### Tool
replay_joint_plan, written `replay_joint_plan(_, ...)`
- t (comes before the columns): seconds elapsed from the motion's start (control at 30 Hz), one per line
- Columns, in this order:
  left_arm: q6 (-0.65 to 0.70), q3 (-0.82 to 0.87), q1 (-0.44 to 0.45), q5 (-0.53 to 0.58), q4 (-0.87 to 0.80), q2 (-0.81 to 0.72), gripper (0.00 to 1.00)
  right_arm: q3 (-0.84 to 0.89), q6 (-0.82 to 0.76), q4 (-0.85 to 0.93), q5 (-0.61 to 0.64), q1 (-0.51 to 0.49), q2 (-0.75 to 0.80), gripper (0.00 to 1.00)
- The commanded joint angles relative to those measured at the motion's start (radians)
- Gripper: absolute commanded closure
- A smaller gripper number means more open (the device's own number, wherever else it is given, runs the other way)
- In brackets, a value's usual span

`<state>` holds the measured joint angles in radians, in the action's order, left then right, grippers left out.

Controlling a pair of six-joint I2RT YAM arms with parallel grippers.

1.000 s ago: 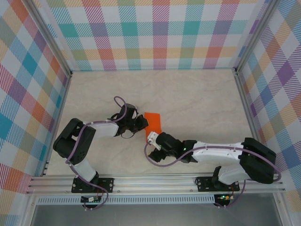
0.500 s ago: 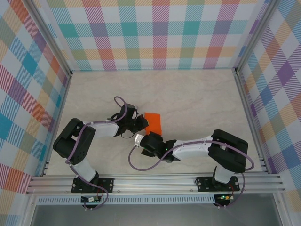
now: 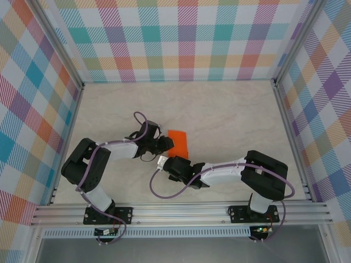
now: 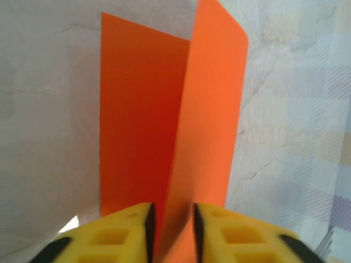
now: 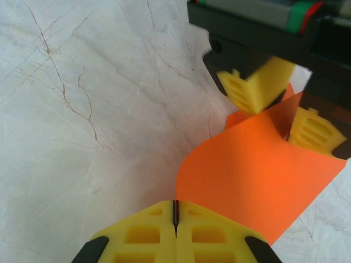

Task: Fold a paper plane with a square sheet of paper (fold left side to right side)
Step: Third fold the triangle at the center of the table.

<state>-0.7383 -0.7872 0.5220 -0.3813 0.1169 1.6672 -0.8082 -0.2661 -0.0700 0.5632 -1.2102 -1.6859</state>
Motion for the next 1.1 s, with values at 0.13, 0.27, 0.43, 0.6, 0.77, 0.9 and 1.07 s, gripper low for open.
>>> replay_joint_plan(0.13,0.141,-0.052,-0.075,0.010,-0.229,-0.162,0.45,-0.022,0.039,0.029,-0.044,0.019,-0.007,1.00)
replay_joint_plan(0.27,0.186,-0.081,-0.126,0.001,-0.300,-0.208,0.45,-0.022,0.054,0.032,-0.057,0.029,0.001,1.00)
replay_joint_plan(0.43,0.198,-0.183,-0.118,-0.158,-0.232,-0.089,0.67,-0.021,0.065,0.038,-0.060,0.034,0.011,1.00)
replay_joint_plan(0.6,0.219,-0.302,-0.071,-0.215,-0.216,0.090,0.78,-0.023,0.079,0.046,-0.062,0.035,0.008,1.00)
replay_joint_plan(0.77,0.229,-0.393,-0.050,-0.208,-0.227,0.245,0.85,-0.034,0.086,0.053,-0.071,0.034,0.004,1.00)
replay_joint_plan(0.9,0.236,-0.446,-0.044,-0.209,-0.239,0.327,0.87,-0.043,0.088,0.061,-0.080,0.037,0.001,1.00)
replay_joint_plan(1.07,0.260,-0.476,-0.030,-0.183,-0.270,0.374,0.88,-0.048,0.106,0.074,-0.126,0.053,0.012,1.00)
